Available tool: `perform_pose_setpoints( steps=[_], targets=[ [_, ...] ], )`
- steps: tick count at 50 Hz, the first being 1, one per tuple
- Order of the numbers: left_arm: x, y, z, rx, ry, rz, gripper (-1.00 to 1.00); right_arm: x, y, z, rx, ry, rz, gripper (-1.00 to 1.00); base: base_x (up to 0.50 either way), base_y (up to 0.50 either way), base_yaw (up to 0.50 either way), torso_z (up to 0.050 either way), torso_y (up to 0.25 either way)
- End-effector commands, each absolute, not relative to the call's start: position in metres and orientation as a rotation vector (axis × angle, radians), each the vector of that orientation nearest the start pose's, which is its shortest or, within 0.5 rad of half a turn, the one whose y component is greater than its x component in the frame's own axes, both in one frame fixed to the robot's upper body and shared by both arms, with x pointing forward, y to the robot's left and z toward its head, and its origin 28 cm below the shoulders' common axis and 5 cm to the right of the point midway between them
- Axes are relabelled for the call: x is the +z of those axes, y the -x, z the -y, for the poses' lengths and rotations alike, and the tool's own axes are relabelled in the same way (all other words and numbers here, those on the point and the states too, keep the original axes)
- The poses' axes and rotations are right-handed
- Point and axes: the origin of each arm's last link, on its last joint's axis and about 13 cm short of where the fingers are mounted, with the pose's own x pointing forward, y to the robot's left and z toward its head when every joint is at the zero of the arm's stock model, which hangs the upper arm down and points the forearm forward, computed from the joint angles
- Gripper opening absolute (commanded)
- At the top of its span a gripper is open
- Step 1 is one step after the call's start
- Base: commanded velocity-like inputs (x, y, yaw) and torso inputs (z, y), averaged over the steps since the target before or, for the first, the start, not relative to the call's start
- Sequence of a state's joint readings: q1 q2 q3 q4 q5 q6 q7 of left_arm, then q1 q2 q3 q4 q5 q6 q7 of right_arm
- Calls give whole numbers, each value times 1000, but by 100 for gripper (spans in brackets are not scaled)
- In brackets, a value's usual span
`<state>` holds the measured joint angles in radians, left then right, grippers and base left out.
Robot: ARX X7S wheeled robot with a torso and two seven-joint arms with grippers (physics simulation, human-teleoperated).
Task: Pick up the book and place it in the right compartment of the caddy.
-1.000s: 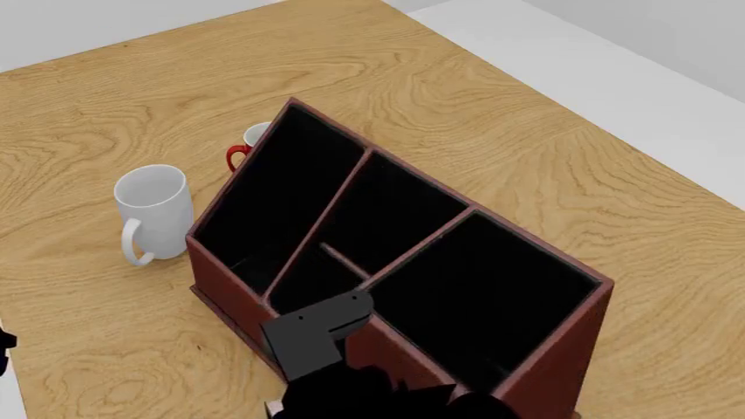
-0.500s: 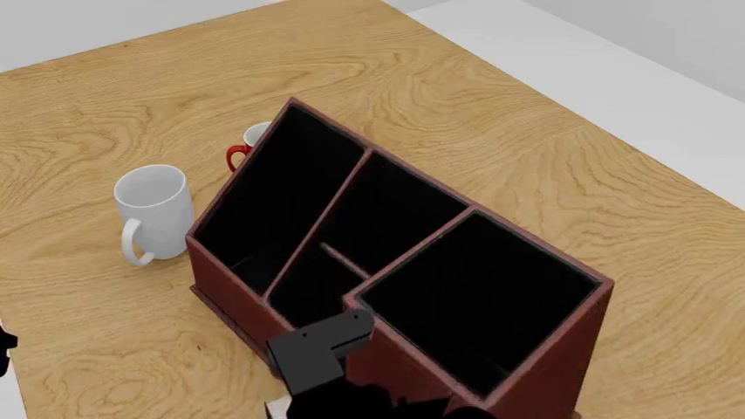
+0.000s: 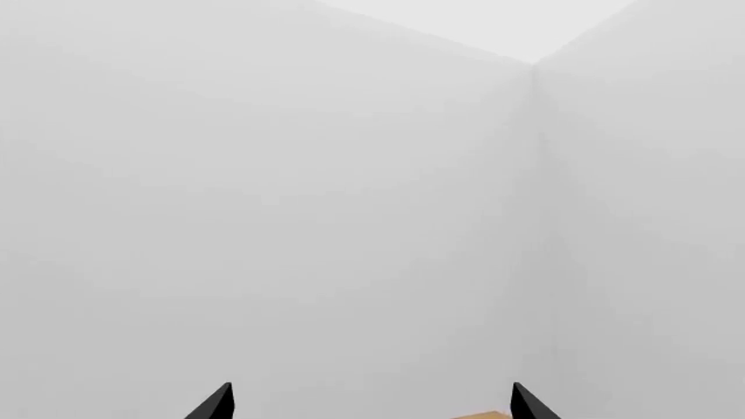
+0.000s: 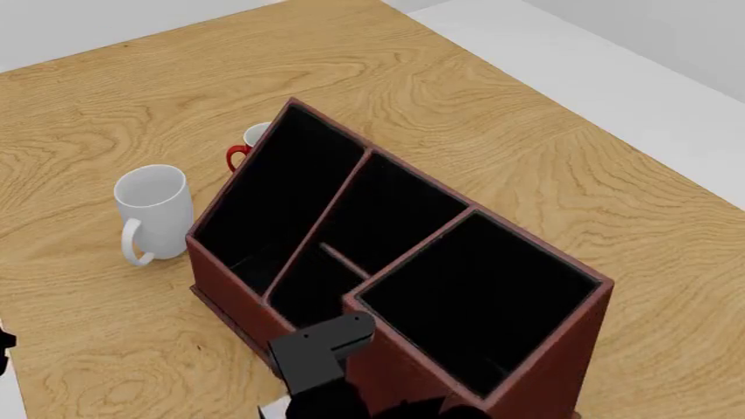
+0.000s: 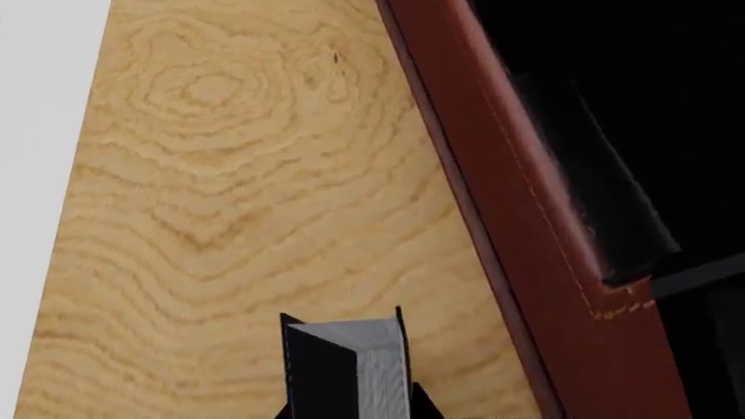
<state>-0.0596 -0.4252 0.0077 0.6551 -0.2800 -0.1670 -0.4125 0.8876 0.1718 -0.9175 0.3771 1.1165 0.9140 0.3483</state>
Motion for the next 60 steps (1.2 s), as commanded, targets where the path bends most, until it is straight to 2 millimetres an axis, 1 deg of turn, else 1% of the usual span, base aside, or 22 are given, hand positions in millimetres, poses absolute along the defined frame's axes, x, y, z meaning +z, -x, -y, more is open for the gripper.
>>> perform_pose_setpoints(
  steps=[1, 7, 13, 18, 21, 26, 27, 31, 34, 37, 41, 46, 49, 52, 55, 60],
  targets=[
    [160, -198, -254, 185, -51, 531, 100, 91, -289, 8, 609, 166, -810, -100, 0, 0, 0, 0, 0],
    [159, -198, -255, 188, -53, 532, 100, 104, -285, 6, 606, 180, -773, -100, 0, 0, 0, 0, 0],
    [160, -198, -255, 188, -52, 533, 100, 129, -277, 4, 616, 178, -700, -100, 0, 0, 0, 0, 0],
    [161, -197, -256, 193, -48, 535, 100, 141, -271, 3, 611, 199, -670, -100, 0, 0, 1, 0, 0],
    [161, -197, -256, 196, -45, 534, 100, 151, -267, 2, 608, 219, -648, -100, 0, 0, 0, 0, 0],
    [162, -197, -256, 197, -43, 536, 100, 161, -265, 3, 599, 236, -628, -100, 0, 0, 0, 0, 0],
    [162, -197, -257, 198, -43, 536, 100, 167, -263, 3, 604, 237, -619, -100, 0, 0, 0, 0, 0],
    [162, -197, -257, 199, -44, 537, 100, 175, -260, 1, 627, 263, -602, -100, 0, 0, 0, 0, 0],
    [163, -197, -258, 202, -40, 538, 100, 181, -259, 2, 625, 268, -591, -100, 0, 0, 0, 0, 0],
    [163, -197, -258, 199, -39, 534, 100, 193, -257, 2, 628, 276, -564, -100, 0, 0, 0, 0, 3],
    [163, -197, -258, 198, -38, 534, 100, 202, -255, 3, 640, 281, -547, -100, 0, 0, 0, 0, 0],
    [164, -196, -259, 202, -36, 536, 100, 218, -254, 5, 624, 278, -509, -100, 0, 0, 0, 0, 0],
    [164, -196, -258, 202, -36, 536, 100, 228, -254, 6, 646, 255, -494, -100, 0, 0, 0, 0, 3],
    [165, -196, -259, 201, -34, 538, 100, 235, -254, 8, 633, 269, -476, -100, 0, 0, 1, 0, 0],
    [164, -196, -258, 199, -34, 536, 100, 246, -254, 9, 620, 272, -463, -100, 0, 0, 0, 0, 0],
    [165, -196, -259, 200, -32, 537, 100, 261, -255, 12, 628, 235, -447, -100, 0, 0, 0, 0, 2]
  ],
)
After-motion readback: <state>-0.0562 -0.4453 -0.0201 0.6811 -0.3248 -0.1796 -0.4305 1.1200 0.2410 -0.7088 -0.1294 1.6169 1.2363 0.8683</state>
